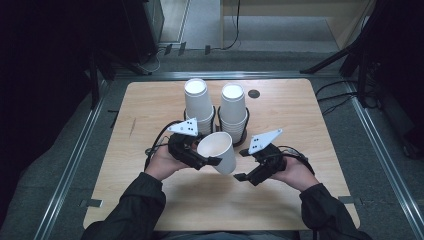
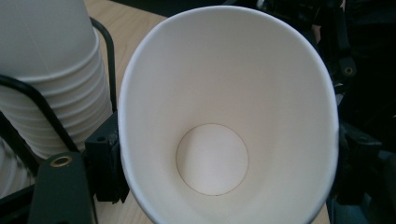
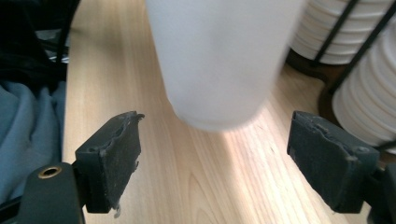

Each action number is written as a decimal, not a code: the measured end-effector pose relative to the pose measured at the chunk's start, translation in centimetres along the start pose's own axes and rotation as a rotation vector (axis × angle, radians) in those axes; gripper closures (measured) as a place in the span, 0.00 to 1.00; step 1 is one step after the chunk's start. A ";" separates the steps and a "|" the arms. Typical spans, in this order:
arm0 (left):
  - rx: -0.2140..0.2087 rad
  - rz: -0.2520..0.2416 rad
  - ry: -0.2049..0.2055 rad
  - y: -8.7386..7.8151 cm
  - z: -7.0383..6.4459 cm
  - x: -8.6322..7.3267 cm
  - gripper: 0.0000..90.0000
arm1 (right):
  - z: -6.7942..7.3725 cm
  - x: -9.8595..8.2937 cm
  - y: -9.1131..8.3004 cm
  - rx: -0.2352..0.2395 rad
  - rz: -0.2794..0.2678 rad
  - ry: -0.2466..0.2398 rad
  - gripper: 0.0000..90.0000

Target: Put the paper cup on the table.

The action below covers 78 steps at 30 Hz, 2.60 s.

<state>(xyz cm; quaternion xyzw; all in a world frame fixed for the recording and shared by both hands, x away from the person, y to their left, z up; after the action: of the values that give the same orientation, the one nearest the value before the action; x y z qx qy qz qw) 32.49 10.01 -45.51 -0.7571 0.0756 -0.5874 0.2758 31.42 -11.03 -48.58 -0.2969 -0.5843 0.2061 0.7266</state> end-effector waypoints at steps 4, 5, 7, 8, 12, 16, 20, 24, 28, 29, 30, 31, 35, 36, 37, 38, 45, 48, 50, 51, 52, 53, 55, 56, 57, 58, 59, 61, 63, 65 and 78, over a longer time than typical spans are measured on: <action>0.011 0.017 -0.004 -0.5 0.3 -0.5 0.22 | -0.3 -0.7 -0.5 -0.050 0.007 0.019 0.20; 0.011 0.019 -0.007 -0.6 0.4 -0.6 0.21 | -0.4 -0.9 -0.6 -0.063 0.006 0.029 0.21; 0.024 0.021 -0.009 -1.0 0.5 -0.8 0.21 | -0.6 -1.2 -0.8 -0.085 0.009 0.047 0.21; 0.029 0.022 -0.014 -1.1 0.5 -0.9 0.21 | -0.6 -1.4 -0.9 -0.089 0.012 0.047 0.20; 0.063 0.034 -0.020 -1.8 0.7 -1.4 0.21 | -1.3 -2.0 -1.3 -0.158 0.035 0.027 0.20; 0.077 0.044 -0.036 -2.7 0.8 -1.9 0.21 | -2.6 -2.4 -1.5 -0.226 0.048 0.087 0.20; 0.101 0.041 -0.046 -3.3 1.0 -2.3 0.21 | -3.7 -2.6 -1.7 -0.238 0.044 0.125 0.20; 0.125 0.037 -0.059 -4.1 1.2 -2.7 0.20 | -4.6 -2.9 -1.8 -0.266 0.050 0.150 0.20; 0.157 0.040 -0.080 -4.9 1.6 -3.3 0.21 | -5.7 -3.3 -1.8 -0.286 0.047 0.185 0.20; 0.160 0.040 -0.088 -5.1 1.7 -3.4 0.21 | -6.1 -3.3 -1.9 -0.293 0.036 0.222 0.20; 0.163 0.042 -0.093 -5.2 1.7 -3.4 0.21 | -6.2 -3.2 -1.9 -0.295 0.030 0.232 0.20; 0.162 0.040 -0.095 -5.3 1.7 -3.5 0.21 | -6.4 -3.2 -1.9 -0.295 0.023 0.242 0.20; 0.187 0.045 -0.096 -5.9 1.8 -3.7 0.21 | -6.8 -3.2 -1.9 -0.310 0.026 0.240 0.20; 0.195 0.052 -0.097 -6.1 1.9 -3.8 0.21 | -6.8 -3.2 -1.9 -0.312 0.027 0.238 0.20; 0.201 0.054 -0.101 -6.2 2.0 -4.0 0.20 | -6.9 -3.2 -1.8 -0.309 0.031 0.237 0.20; 0.204 0.056 -0.107 -6.4 2.1 -4.1 0.20 | -6.9 -3.2 -1.8 -0.311 0.032 0.228 0.20; 0.244 0.053 -0.143 -7.8 3.1 -4.8 0.20 | -7.5 -3.1 -1.4 -0.306 0.022 0.238 0.20; 0.265 0.046 -0.154 -8.3 3.5 -4.9 0.20 | -7.8 -3.2 -1.3 -0.322 0.028 0.230 0.20; 0.273 0.042 -0.163 -8.6 3.8 -5.1 0.20 | -8.0 -3.3 -1.3 -0.326 0.027 0.236 0.20; 0.275 0.039 -0.168 -8.7 4.1 -5.2 0.20 | -8.1 -3.4 -1.3 -0.332 0.029 0.232 0.20; 0.274 0.038 -0.174 -8.9 4.3 -5.4 0.20 | -8.2 -3.4 -1.3 -0.334 0.033 0.234 0.20; 0.283 0.032 -0.172 -9.1 4.5 -5.5 0.20 | -8.3 -3.5 -1.3 -0.334 0.036 0.237 0.20; 0.284 0.020 -0.171 -9.6 4.9 -5.6 0.20 | -8.4 -3.6 -1.2 -0.338 0.038 0.242 0.20; 0.293 0.021 -0.181 -9.8 5.2 -5.6 0.20 | -8.4 -3.6 -1.2 -0.338 0.039 0.245 0.20; 0.297 0.026 -0.183 -9.9 5.3 -5.7 0.20 | -8.5 -3.6 -1.1 -0.341 0.039 0.244 0.20; 0.305 0.028 -0.186 -9.9 5.5 -5.7 0.20 | -8.5 -3.6 -1.1 -0.340 0.039 0.244 0.20; 0.312 0.036 -0.188 -10.0 5.8 -5.8 0.20 | -8.5 -3.7 -1.0 -0.341 0.036 0.238 0.20; 0.329 0.050 -0.200 -10.2 6.4 -6.1 0.20 | -8.6 -3.8 -0.9 -0.339 0.035 0.231 0.20; 0.341 0.055 -0.219 -10.4 7.1 -6.4 0.20 | -8.6 -3.9 -0.8 -0.340 0.043 0.242 0.20; 0.362 0.064 -0.234 -10.6 7.8 -6.7 0.20 | -8.6 -4.1 -0.9 -0.347 0.045 0.242 0.20; 0.455 0.090 -0.256 -11.8 10.9 -7.8 0.20 | -8.5 -5.4 -1.6 -0.363 0.055 0.281 0.20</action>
<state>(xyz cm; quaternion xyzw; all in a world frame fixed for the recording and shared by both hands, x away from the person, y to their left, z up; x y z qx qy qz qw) 37.85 26.95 -47.88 -0.7397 -0.0603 -0.4757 0.4721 38.32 -17.34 -52.57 -0.4646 -0.4964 0.0739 0.7296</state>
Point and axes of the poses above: each handheld gripper's, and its own axes: y roughly forward along the jaws, x roughly out of its top, z roughly to its left, the point moved 4 cm from there along y, roughly forward along the jaws, and after that the axes turned 3 degrees about x, right-handed, at the moved point
